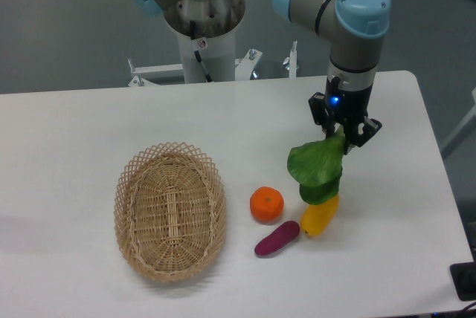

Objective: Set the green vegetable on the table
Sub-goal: 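Hold the green bok choy in the gripper above the yellow pepper, then lower the held bok choy onto the table beside the orange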

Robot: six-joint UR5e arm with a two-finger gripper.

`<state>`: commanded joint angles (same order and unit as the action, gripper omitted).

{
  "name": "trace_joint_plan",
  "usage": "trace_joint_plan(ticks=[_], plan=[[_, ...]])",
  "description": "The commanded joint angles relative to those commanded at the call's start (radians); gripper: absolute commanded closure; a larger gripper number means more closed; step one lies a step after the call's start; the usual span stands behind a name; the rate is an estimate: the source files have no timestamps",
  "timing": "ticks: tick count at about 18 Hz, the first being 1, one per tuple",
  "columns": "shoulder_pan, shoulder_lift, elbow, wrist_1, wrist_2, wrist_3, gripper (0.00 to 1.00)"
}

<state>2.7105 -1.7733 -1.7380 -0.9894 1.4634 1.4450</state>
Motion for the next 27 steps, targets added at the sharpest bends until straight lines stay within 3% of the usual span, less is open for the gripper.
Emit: trace_joint_plan(ticks=[10,20,21,22,27], plan=[[0.008,0.0,-0.024,0.0,-0.008,0.044,0.55],[0.046,0.005,-0.072,0.003,-0.006,0.277,0.55],[0.067,-0.02,-0.101,0.015,-0.002,0.399,0.55],[0.069,-0.032,-0.106,0.015,0.0,0.426,0.55],[0.064,-0.09,-0.126,0.026,0.0,0.443,0.55]])
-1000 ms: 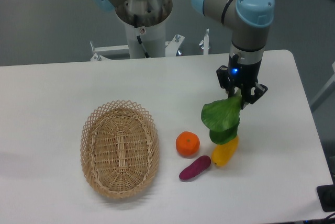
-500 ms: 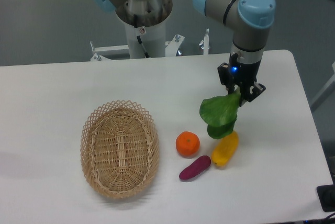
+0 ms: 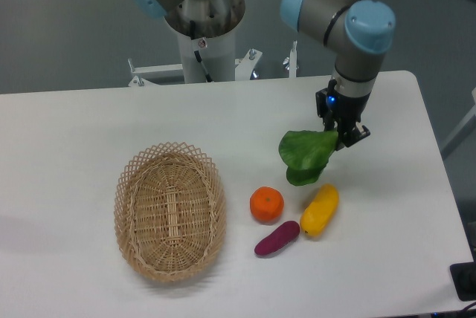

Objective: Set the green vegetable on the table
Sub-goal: 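Lower the held bok choy onto the table beside the orange, then open the gripper to release the bok choy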

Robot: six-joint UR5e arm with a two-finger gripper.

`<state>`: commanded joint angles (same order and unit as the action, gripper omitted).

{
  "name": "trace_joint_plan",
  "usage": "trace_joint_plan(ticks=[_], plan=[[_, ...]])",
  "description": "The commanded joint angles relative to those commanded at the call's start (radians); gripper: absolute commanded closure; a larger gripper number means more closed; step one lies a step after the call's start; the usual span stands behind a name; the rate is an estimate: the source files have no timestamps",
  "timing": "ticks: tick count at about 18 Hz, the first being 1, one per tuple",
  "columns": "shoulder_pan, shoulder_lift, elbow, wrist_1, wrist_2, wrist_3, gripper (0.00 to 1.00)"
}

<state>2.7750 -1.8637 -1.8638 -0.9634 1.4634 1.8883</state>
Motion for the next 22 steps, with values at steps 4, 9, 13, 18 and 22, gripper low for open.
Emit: trace_joint_plan(ticks=[4,9,13,18,22], plan=[[-0.005,-0.023,-0.02,0.003,0.0,-0.002,0.54],[-0.006,-0.037,-0.037,0.003,0.0,-0.006,0.51],[-0.005,-0.037,-0.04,0.005,-0.002,-0.014,0.41],[-0.006,-0.037,-0.043,0.074,-0.008,-0.026,0.0],[-0.008,-0.005,-0.023,0.074,-0.011,-0.086,0.0]])
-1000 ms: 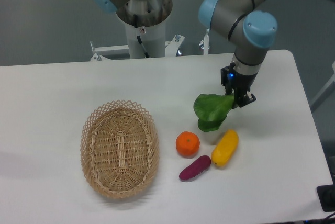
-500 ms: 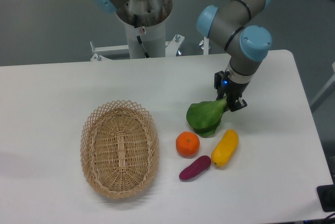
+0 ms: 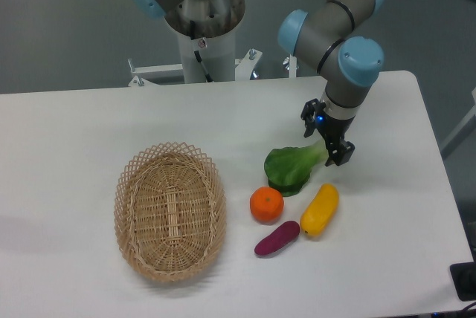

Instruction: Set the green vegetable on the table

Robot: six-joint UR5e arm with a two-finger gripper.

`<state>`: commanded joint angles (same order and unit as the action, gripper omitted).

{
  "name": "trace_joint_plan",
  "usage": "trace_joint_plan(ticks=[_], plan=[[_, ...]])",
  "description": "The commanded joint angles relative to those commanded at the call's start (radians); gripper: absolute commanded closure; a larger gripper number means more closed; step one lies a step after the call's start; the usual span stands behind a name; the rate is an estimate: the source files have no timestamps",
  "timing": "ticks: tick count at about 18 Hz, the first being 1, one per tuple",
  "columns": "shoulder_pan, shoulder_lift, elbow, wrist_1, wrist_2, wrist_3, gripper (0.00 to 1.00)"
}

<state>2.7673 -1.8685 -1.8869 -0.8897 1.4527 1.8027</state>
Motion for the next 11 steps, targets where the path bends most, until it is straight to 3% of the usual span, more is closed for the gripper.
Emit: trace_joint_plan(ticks=[5,8,11], plan=[[0.003,0.083,0.015,0.0,-0.029,-0.103,0.0],[0.015,0.123,0.052,0.001,-0.109,-0.163,0.0],[0.031,0.132,0.112,-0.002,-0.118,-0.19,0.0]])
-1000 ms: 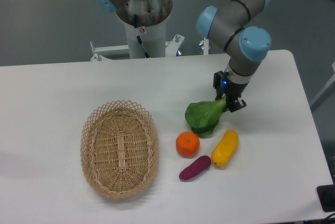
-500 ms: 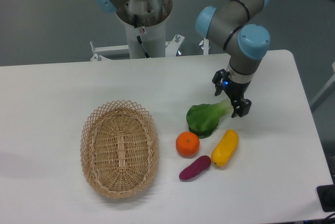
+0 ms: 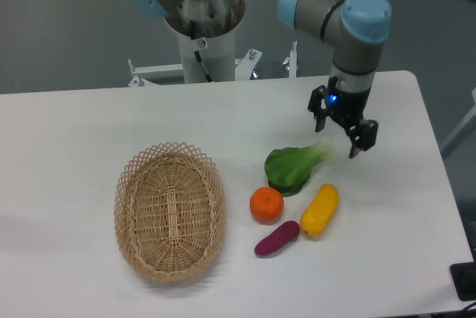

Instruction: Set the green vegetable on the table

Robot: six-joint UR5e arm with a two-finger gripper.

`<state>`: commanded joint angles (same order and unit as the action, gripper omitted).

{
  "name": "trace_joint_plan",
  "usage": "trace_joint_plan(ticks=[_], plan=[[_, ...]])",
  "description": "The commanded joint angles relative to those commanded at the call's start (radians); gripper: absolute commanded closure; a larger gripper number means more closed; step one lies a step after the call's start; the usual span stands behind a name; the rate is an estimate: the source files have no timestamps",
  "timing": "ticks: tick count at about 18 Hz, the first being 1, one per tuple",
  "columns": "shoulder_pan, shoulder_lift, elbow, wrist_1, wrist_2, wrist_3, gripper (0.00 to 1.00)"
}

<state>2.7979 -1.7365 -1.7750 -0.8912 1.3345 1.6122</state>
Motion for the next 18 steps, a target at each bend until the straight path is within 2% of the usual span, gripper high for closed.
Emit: trace_joint_plan(ticks=[6,9,12,14,18], plan=[[0.035,0.029,0.063,-0.008,0.04,0.023,0.0],[0.06,0.043,0.062,-0.02,0.046,0.047,0.0],[0.098,0.052,0.062,-0.06,0.048,0.185,0.0],[0.11,0.058,0.057,-0.063,0.049,0.256,0.0],[0.12,0.066,0.049,-0.063,0.049,0.268,0.0]])
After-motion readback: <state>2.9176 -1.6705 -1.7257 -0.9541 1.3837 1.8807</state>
